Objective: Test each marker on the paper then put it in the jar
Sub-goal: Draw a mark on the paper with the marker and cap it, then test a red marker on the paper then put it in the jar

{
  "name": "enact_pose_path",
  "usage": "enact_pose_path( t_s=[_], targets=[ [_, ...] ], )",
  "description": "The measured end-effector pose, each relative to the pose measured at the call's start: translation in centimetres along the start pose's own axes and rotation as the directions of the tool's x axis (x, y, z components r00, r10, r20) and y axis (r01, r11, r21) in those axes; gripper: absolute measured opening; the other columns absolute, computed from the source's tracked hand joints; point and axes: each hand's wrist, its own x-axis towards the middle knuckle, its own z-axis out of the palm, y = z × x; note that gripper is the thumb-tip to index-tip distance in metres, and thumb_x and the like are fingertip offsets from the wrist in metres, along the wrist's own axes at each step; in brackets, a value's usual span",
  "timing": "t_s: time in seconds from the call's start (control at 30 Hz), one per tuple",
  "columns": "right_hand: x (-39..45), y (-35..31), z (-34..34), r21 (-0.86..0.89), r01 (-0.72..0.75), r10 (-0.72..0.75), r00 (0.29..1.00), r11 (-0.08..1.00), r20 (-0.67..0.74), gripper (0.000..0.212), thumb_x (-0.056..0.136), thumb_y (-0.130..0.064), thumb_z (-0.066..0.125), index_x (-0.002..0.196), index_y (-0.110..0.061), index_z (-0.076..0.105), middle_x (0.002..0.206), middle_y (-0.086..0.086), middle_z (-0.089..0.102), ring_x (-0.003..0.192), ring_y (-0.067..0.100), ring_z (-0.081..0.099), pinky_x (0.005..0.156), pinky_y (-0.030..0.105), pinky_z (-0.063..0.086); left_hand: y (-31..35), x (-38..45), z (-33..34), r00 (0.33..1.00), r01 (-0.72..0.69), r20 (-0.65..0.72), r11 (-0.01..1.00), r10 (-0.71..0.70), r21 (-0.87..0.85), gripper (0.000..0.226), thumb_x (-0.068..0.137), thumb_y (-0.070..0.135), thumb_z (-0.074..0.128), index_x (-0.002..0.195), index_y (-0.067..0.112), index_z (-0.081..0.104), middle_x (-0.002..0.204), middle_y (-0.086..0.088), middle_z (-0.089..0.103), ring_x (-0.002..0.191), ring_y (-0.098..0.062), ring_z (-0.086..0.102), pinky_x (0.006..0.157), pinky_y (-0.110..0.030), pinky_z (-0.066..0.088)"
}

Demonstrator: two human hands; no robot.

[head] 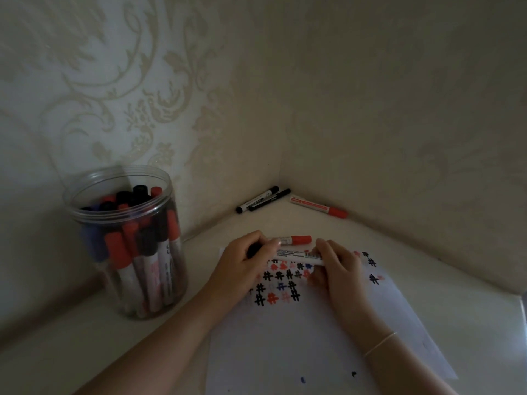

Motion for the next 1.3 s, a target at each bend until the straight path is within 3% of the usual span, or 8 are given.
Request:
enact_pose_path(
  t_s=[0.23,0.37,0.5,0.6,0.7,0.87,1.1,1.3],
  targets=[
    [-0.6,-4.6,2.2,0.138,0.142,-0.136,0.989,0.980,-0.056,0.033,0.098,-0.011,0.045,0.067,0.000,0.046,0.042,0.001,0.027,0.034,0.015,0.026,0.036,0.027,0.034,5.2,1.0,-0.6,0.978,-0.056,-0.205,0.997,0.046,-0.044,0.036,0.088,0.034,0.064,0.070,0.008,0.049,0.056,0.006,0.041,0.051,-0.007,0.039,0.053,-0.019,0.037],
    [0.5,-7.9,3.5,0.243,0.055,-0.094,0.984,0.968,0.150,0.035,0.099,-0.020,0.042,0.068,-0.003,0.048,0.041,-0.001,0.027,0.035,0.014,0.024,0.040,0.028,0.035,10.9,0.3,-3.1,0.918,-0.267,-0.246,0.944,0.310,0.193,0.024,0.090,0.033,0.062,0.084,0.014,0.049,0.060,0.004,0.054,0.048,-0.009,0.048,0.046,-0.021,0.040],
    [2.6,-9.7,5.8,-0.113,0.202,-0.144,0.911,0.973,0.386,0.040,0.096,-0.040,0.043,0.083,-0.005,0.059,0.051,0.006,0.051,0.044,0.020,0.046,0.056,0.037,0.049,16.0,-2.3,-7.6,0.739,-0.374,-0.305,0.742,0.601,0.556,0.023,0.091,0.030,0.059,0.096,0.016,0.042,0.066,0.010,0.055,0.055,-0.005,0.059,0.041,-0.011,0.041],
    [5.4,-8.3,5.9,-0.716,0.507,-0.119,0.846,0.480,0.519,0.013,0.097,-0.026,0.044,0.106,-0.020,0.052,0.086,0.001,0.067,0.073,0.016,0.062,0.071,0.032,0.050,18.1,-3.5,-12.5,0.622,-0.216,-0.505,0.751,0.598,0.625,0.020,0.092,0.027,0.060,0.094,0.017,0.042,0.068,0.007,0.057,0.066,-0.010,0.060,0.051,-0.015,0.047],
    [7.2,-4.8,4.9,-0.804,0.585,0.213,0.803,-0.106,0.557,0.046,0.095,-0.023,0.046,0.138,-0.024,0.032,0.137,0.000,0.042,0.122,0.019,0.046,0.099,0.031,0.039,18.7,-3.1,-17.2,0.675,0.032,-0.584,0.773,0.451,0.633,0.016,0.091,0.027,0.058,0.089,0.017,0.046,0.064,0.005,0.056,0.064,-0.010,0.056,0.054,-0.024,0.042],
    [7.7,-0.9,5.3,-0.713,0.661,0.278,0.748,-0.232,0.603,0.038,0.098,-0.025,0.040,0.135,-0.020,0.036,0.135,0.002,0.040,0.119,0.019,0.047,0.093,0.031,0.040,18.0,-1.1,-20.6,0.863,0.201,-0.453,0.674,0.221,0.711,0.014,0.088,0.023,0.056,0.078,0.021,0.046,0.064,0.003,0.053,0.059,-0.018,0.049,0.059,-0.035,0.041],
    [7.4,-3.4,9.1,-0.763,0.611,-0.104,0.790,0.210,0.604,0.018,0.090,-0.021,0.049,0.095,-0.022,0.032,0.099,-0.002,0.041,0.069,0.015,0.044,0.060,0.028,0.040,16.9,0.4,-19.3,0.975,0.162,-0.218,0.553,0.036,0.817,0.015,0.089,0.025,0.051,0.077,0.023,0.044,0.064,0.006,0.052,0.057,-0.014,0.046,0.054,-0.028,0.033],
    [5.2,-7.6,12.2,-0.555,0.572,-0.275,0.803,0.604,0.529,0.029,0.085,-0.002,0.052,0.071,-0.018,0.032,0.069,0.002,0.041,0.058,0.020,0.040,0.049,0.027,0.029,16.2,1.2,-18.8,0.986,0.127,-0.160,0.403,0.050,0.906,0.011,0.090,0.028,0.047,0.082,0.020,0.044,0.069,0.000,0.059,0.058,-0.016,0.049,0.053,-0.028,0.034]
  ],
)
